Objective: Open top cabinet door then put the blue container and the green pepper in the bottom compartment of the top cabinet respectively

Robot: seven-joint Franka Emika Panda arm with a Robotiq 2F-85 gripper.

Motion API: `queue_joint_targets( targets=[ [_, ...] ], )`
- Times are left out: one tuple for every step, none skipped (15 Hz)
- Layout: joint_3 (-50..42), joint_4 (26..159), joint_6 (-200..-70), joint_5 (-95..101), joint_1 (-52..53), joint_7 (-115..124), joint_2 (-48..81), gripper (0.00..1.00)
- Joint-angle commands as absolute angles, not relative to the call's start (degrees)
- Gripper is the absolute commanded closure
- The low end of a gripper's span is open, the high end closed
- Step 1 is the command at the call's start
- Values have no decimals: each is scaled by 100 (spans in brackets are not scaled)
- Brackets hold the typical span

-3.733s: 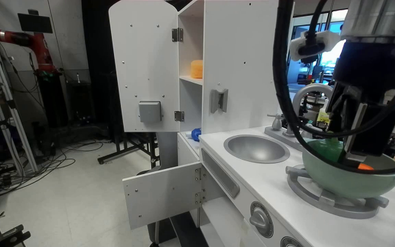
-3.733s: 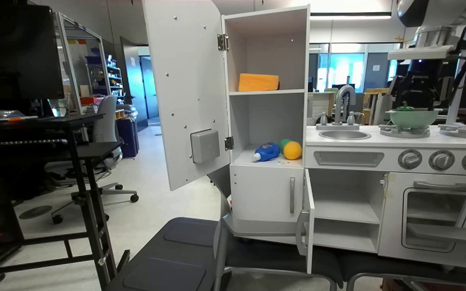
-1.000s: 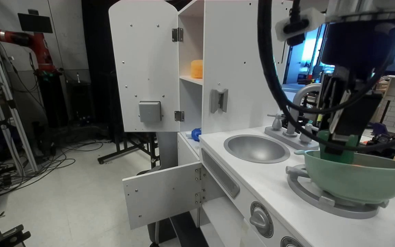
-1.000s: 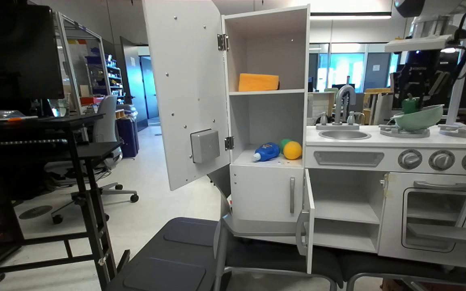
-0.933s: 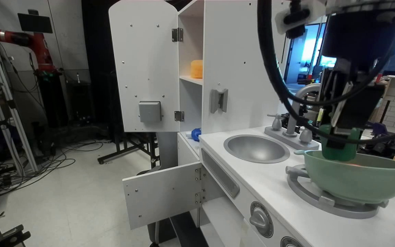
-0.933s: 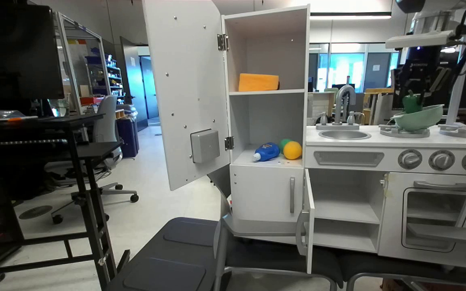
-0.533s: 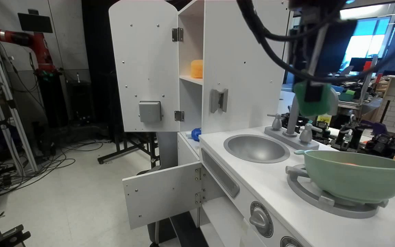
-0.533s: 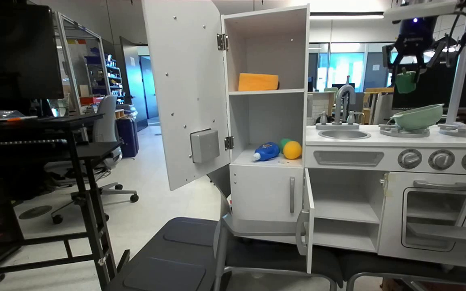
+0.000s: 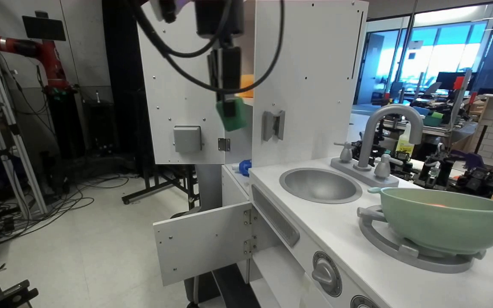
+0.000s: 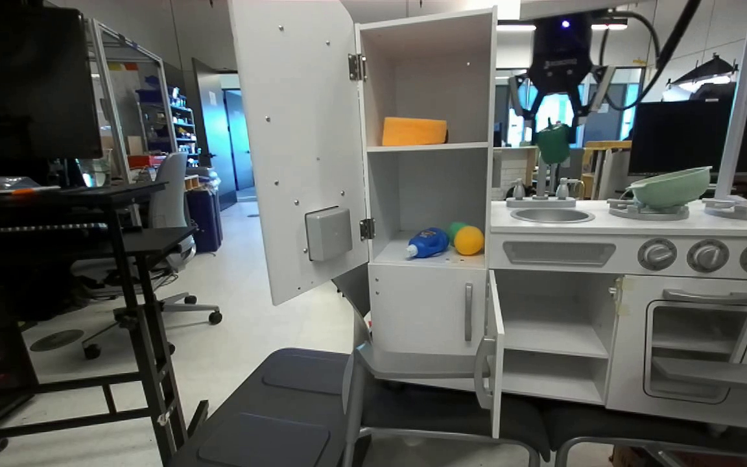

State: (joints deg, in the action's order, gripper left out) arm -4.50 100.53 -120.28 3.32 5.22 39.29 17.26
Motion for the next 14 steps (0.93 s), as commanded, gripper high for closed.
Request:
queue_joint_targets(
  targets=[
    [-38, 10350, -11866, 856, 1107, 4039, 1613, 71],
    [64, 10355, -11862, 1031, 1276, 4078, 1718, 71],
    [149, 10276, -11795, 1262, 1470, 4193, 1853, 71],
    [219, 10124, -11679, 1503, 1669, 4364, 2006, 71],
    [211, 10096, -11807, 1861, 1817, 4534, 2231, 71],
    [189, 9893, -11764, 2218, 1976, 4719, 2473, 71],
    [110, 9637, -11706, 2610, 2120, 4911, 2753, 71],
    [22, 9482, -11698, 2956, 2206, 5022, 2972, 71],
    [-92, 9193, -11666, 3293, 2271, 5128, 3223, 71],
    [-205, 8921, -11661, 3563, 2305, 5187, 3472, 71],
    [-339, 8674, -11805, 3823, 2282, 5262, 3755, 71],
    [-430, 8296, -11786, 4025, 2277, 5330, 4038, 71],
    [-530, 7963, -11848, 4198, 2234, 5384, 4329, 71],
    [-623, 7652, -11904, 4339, 2206, 5446, 4597, 71]
  ],
)
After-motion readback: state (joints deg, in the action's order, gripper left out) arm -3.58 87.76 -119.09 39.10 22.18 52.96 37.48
